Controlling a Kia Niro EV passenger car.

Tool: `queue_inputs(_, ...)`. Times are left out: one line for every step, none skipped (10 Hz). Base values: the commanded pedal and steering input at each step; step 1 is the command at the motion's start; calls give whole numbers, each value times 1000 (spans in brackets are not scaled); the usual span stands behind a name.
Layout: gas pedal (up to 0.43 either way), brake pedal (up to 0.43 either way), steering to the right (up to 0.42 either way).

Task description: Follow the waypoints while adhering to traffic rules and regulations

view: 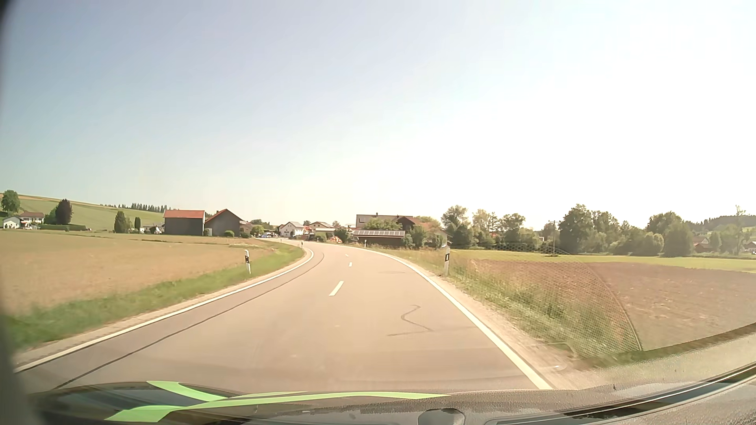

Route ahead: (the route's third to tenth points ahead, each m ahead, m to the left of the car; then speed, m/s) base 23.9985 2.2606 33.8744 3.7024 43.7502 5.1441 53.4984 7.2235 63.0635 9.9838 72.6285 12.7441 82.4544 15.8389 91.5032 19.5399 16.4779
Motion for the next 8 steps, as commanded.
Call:
queue_inputs(118, 0, -19)
queue_inputs(130, 0, -20)
queue_inputs(138, 0, -20)
queue_inputs(157, 0, -20)
queue_inputs(169, 0, -20)
queue_inputs(177, 0, -21)
queue_inputs(177, 0, -23)
queue_inputs(189, 0, -24)
